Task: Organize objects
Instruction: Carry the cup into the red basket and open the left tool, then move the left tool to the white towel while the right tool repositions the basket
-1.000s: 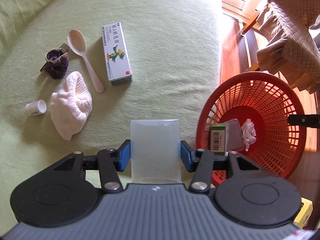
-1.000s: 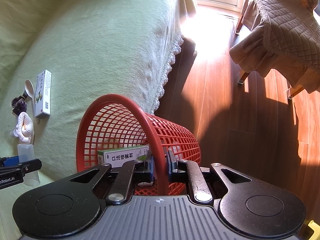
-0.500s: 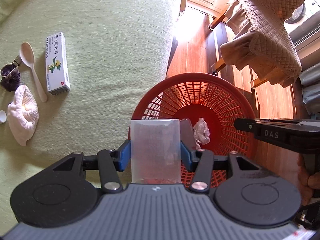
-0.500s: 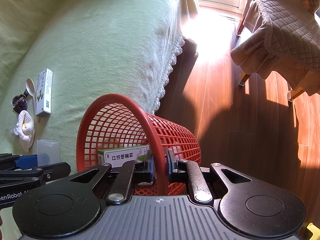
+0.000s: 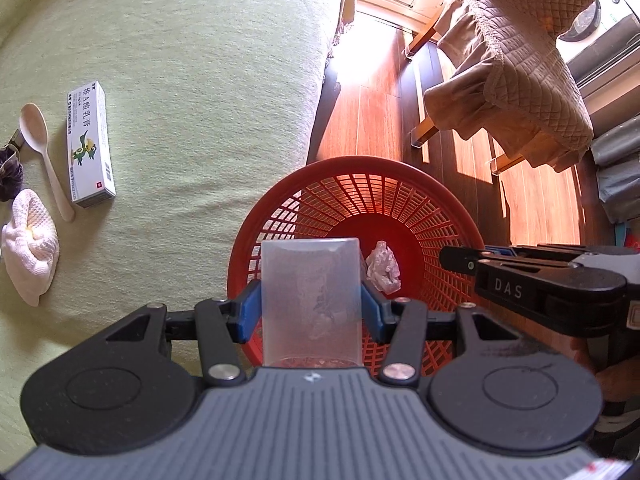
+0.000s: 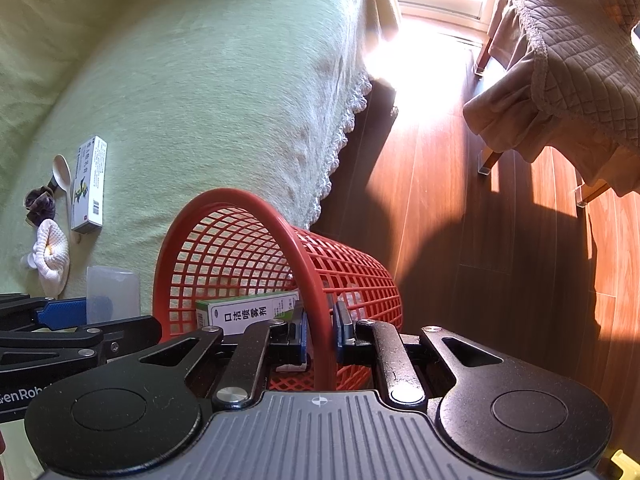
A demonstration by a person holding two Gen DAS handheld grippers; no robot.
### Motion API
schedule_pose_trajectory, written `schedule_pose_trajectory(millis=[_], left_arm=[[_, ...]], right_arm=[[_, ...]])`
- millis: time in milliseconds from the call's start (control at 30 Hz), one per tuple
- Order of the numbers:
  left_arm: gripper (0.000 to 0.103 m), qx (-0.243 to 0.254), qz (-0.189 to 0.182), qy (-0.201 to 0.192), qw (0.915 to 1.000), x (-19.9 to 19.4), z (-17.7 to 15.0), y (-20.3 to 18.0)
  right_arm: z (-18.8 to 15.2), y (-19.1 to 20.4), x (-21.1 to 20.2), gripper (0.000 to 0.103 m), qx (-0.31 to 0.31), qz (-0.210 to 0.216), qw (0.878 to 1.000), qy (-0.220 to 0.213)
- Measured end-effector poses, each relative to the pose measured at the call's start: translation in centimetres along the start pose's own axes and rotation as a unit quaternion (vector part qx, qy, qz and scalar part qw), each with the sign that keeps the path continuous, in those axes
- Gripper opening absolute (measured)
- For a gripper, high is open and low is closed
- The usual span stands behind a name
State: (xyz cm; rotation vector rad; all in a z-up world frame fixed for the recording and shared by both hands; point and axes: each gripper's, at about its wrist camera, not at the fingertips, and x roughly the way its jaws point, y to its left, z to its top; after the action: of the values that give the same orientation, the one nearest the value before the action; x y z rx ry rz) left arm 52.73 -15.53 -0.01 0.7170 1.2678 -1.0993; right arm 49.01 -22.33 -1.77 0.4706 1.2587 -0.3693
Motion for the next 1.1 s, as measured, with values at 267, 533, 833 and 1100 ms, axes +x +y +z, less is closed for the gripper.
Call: schedule_pose_trajectory(millis=[267,533,833,1100], left_arm=[[0.05,0.007,-0.052,0.0,0.9986,0.0,0.4,-1.1],[0.063,0.0,-0.031,-0.005,0.9995,0.0,-0.2,-0.3],[0.063,-0.028,0.018,0.005,0.9994,-0.4,-2.7,4.6],[0.063,-0.065,0.056,-0.021,0.996,-2.8,-4.1,9.3]], right_arm=[[0.0,-0.1,-0.1,0.009,0.002,0.002,1.0,-0.002],[-0.2,-0.3,-0.2,0.009,0.002,0.004,1.0,-0.008],[-0.2,-1.6,-0.6,0.009,0.029,0.019,0.999,-0.004],[1.6,-3.5,-2.9,0.007,0.101,0.049,0.994,-0.011]])
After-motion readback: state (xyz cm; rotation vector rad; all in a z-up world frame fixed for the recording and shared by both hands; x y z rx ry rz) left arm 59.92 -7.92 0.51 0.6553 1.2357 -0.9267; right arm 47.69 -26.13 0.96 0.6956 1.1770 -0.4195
